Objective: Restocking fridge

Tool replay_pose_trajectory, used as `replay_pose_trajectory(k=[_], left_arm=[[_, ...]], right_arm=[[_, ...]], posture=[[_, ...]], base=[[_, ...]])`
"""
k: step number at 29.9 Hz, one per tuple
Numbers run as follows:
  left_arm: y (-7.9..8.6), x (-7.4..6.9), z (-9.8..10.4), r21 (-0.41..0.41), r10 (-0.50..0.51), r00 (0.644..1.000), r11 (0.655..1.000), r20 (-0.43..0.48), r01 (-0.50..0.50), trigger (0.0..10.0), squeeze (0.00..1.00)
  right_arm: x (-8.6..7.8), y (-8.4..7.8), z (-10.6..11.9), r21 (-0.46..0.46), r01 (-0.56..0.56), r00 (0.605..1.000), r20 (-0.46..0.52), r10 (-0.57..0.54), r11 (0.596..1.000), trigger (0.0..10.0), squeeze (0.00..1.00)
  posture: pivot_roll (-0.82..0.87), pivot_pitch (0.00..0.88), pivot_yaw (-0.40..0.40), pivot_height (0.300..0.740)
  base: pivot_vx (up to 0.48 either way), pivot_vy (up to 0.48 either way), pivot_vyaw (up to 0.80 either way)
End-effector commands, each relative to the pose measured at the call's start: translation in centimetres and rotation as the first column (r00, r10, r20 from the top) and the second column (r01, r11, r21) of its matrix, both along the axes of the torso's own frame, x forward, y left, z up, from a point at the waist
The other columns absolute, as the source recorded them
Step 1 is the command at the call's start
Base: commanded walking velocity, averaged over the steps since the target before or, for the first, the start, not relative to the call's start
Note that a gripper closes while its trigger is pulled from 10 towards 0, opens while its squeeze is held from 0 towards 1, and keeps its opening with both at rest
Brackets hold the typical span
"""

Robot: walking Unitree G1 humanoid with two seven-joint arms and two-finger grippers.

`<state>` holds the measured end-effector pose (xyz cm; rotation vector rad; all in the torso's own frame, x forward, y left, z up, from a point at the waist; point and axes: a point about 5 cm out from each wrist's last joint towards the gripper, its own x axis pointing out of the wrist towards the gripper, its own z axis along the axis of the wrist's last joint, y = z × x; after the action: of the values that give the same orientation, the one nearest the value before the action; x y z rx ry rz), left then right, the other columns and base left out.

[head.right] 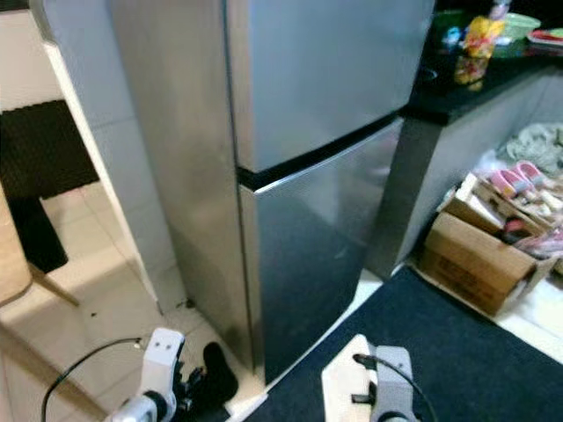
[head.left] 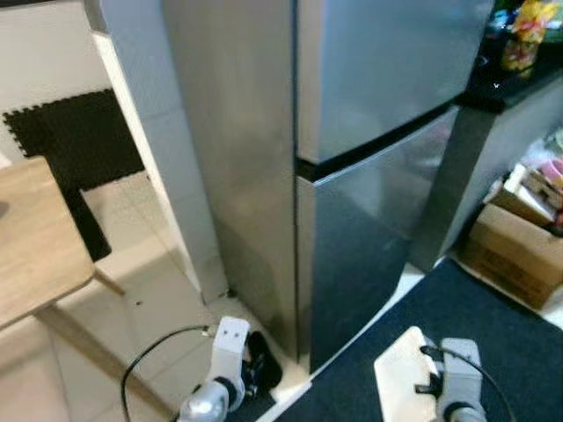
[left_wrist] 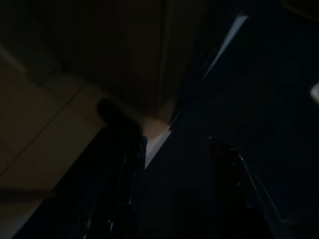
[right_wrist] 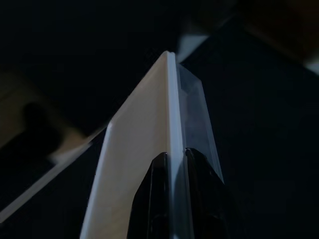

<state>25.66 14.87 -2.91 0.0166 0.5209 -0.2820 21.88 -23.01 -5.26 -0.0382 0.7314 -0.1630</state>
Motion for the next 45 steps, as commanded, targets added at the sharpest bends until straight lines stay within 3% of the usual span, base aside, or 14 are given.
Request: replay_pose_trajectory(k=[1,10,16,30,36,45], left_arm=[[0.59,-0.61,-0.50,0.006,0.015,1.000,1.000,-0.026,-0.015,10.0,0.00],[0.63,-0.59,-0.52,0.005,0.019,0.999,1.000,-0.029,-0.019,10.0,0.00],[0.68,-0.61,-0.64,-0.009,0.044,0.998,0.999,-0.046,-0.045,10.0,0.00],[0.69,-0.91,-0.88,-0.026,0.058,0.997,0.998,-0.060,-0.060,10.0,0.00],[0.64,-0.58,-0.59,0.026,0.015,0.999,1.000,-0.037,-0.014,10.0,0.00],[0.65,-0.13,-0.23,0.015,0.017,1.000,1.000,-0.024,-0.017,10.0,0.00]], right_arm=[[0.41,0.70,0.15,0.017,-0.006,1.000,0.027,0.006,1.000,10.0,0.00],[0.46,0.68,0.19,0.016,-0.010,1.000,0.026,0.009,1.000,10.0,0.00],[0.60,0.71,0.28,0.014,-0.019,0.999,0.029,0.019,1.000,10.0,0.00],[0.86,0.91,0.39,0.013,-0.034,0.999,0.032,0.033,0.999,10.0,0.00],[0.88,0.96,0.39,0.016,-0.029,0.999,0.033,0.028,0.999,10.0,0.00],[-0.02,1.14,-0.24,0.036,0.002,1.000,0.012,-0.003,0.999,10.0,0.00]], posture=[[-0.05,0.006,0.008,0.740],[-0.05,0.010,0.007,0.740],[-0.06,0.015,0.003,0.740],[-0.05,0.017,0.001,0.740],[-0.05,0.016,0.002,0.740],[-0.05,0.018,0.011,0.740]], base=[[0.000,-0.420,0.00],[0.000,-0.417,0.00],[0.000,0.000,0.00],[0.000,0.464,0.00],[0.000,0.000,0.00],[0.000,0.000,0.00]])
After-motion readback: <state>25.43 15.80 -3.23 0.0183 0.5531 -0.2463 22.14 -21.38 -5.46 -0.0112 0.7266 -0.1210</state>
